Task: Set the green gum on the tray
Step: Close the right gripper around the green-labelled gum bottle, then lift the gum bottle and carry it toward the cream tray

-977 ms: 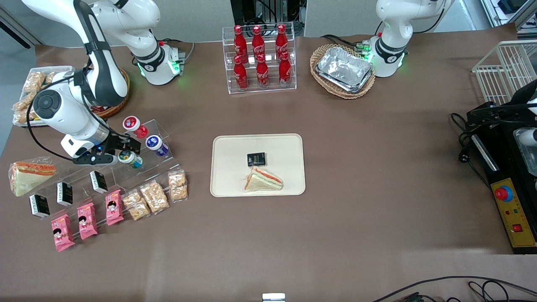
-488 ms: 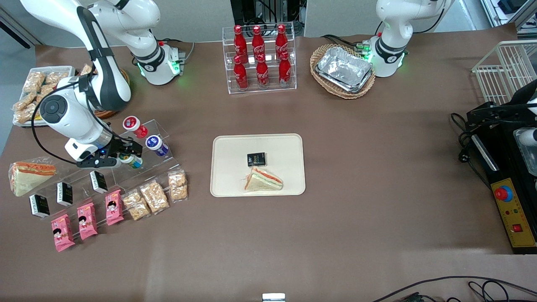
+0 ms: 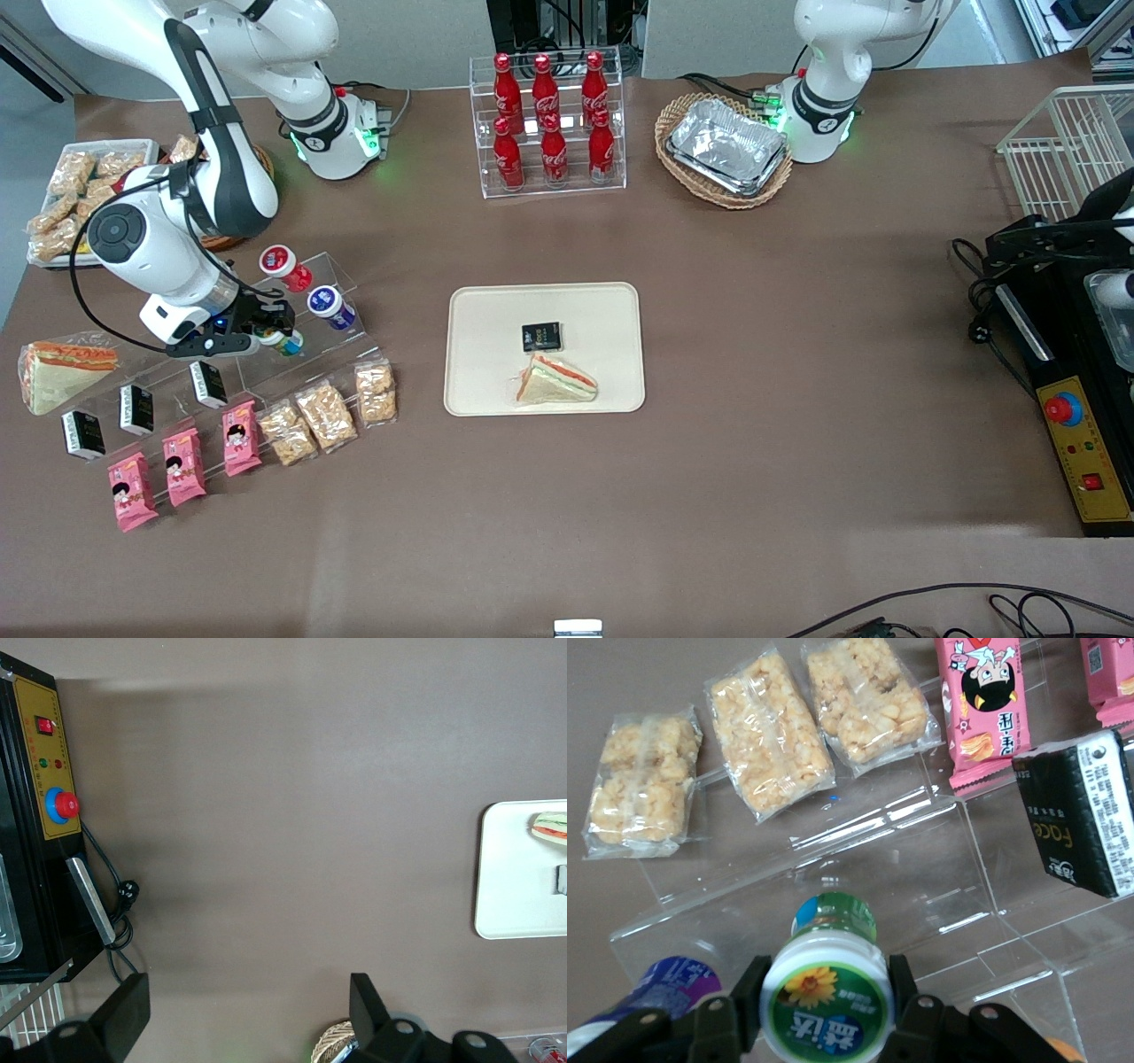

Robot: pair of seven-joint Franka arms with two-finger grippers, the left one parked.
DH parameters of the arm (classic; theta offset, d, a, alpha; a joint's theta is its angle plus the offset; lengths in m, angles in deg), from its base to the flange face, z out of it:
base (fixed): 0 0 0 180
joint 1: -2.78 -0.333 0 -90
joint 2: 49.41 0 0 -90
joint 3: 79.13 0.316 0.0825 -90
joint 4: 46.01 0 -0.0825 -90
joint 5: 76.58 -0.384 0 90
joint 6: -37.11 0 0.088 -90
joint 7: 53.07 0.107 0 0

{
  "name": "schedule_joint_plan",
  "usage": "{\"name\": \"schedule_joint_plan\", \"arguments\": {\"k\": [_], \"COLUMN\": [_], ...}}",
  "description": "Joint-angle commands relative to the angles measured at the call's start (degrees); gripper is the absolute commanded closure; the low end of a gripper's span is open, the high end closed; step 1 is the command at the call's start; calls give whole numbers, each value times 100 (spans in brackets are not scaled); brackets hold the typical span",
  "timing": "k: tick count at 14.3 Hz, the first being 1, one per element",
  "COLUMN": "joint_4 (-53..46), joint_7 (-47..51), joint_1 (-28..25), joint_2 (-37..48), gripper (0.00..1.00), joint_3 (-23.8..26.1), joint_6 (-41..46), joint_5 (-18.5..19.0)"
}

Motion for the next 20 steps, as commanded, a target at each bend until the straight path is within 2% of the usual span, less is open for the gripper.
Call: {"name": "schedule_joint_plan", "arguments": {"k": [1, 3, 5, 13, 15, 18, 20], "joint_4": [2, -164, -549, -3220, -3731, -3856, -3847], "joint_7": [-200, -427, -437, -428, -411, -324, 358], "joint_1": [34, 52, 34, 8, 8, -36, -158], "joint_2": [38, 73, 99, 126, 91, 108, 99], "gripper": [71, 71, 71, 71, 71, 71, 71], "joint_3": [-34, -51, -78, -60, -60, -17, 176], "joint_6": [-110, 4, 519, 3991, 4476, 4768, 4759], "joint_5": [81, 72, 72, -138, -297, -656, -798]}}
